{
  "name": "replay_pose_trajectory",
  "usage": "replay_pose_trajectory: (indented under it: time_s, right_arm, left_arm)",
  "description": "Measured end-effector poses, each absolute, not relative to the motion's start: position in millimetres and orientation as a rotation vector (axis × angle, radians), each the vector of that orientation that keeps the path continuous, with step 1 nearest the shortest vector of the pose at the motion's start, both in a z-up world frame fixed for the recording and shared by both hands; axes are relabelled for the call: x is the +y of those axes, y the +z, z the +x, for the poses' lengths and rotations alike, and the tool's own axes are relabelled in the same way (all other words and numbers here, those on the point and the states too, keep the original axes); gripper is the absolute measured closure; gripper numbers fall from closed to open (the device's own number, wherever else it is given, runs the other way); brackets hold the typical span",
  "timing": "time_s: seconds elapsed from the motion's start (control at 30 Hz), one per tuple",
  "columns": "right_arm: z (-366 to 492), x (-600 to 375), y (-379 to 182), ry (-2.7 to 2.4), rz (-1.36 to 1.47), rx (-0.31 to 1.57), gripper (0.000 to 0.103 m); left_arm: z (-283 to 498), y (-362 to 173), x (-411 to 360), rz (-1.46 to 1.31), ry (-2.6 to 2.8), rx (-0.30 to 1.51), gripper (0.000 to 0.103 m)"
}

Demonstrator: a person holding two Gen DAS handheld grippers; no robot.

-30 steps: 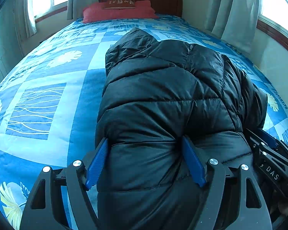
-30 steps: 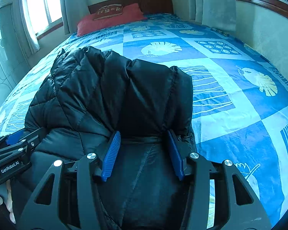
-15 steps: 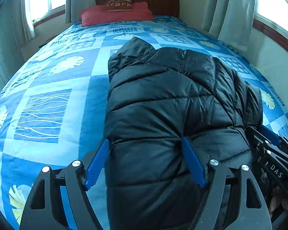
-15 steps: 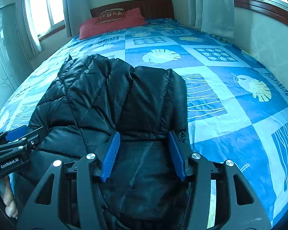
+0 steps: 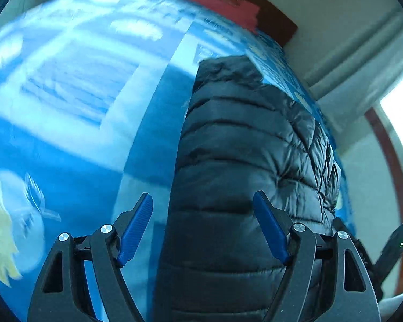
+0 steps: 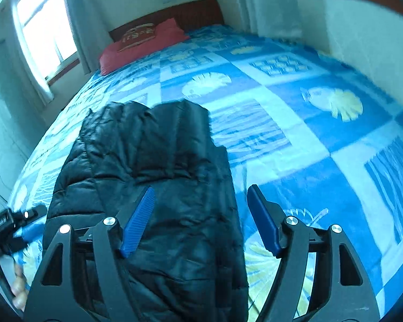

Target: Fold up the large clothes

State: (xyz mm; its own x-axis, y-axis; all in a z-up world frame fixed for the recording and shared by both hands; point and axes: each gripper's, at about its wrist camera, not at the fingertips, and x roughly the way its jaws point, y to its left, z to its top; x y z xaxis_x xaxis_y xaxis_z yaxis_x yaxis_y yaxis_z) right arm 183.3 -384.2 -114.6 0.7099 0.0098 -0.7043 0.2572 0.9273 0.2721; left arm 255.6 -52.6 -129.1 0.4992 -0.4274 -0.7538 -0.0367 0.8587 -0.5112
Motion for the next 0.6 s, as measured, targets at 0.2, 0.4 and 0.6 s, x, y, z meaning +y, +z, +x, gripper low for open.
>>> replay_pose_trajectory:
  time_s: [0.2,0.4,0.6]
  right_arm:
    - [188.2,-397.8,-131.2,-0.125,0.490,0.797,0.027]
    - [196.0,-415.8,-156.3,-0.079,0.656,0.821,0.017]
    - [199.9,-426.1,-185.6,-0.001,0.830,0.833,0.010]
  left_arm:
    - [250.7,-148.8,-46.9,-0.674,-0.233,1.059,0.027]
    - [247.3,-172.6,-40.6,-0.871,-0.232,1.112,0.018]
    - [248.1,-191.8,-41.7,-1.010,-0.251,1.129,0.011]
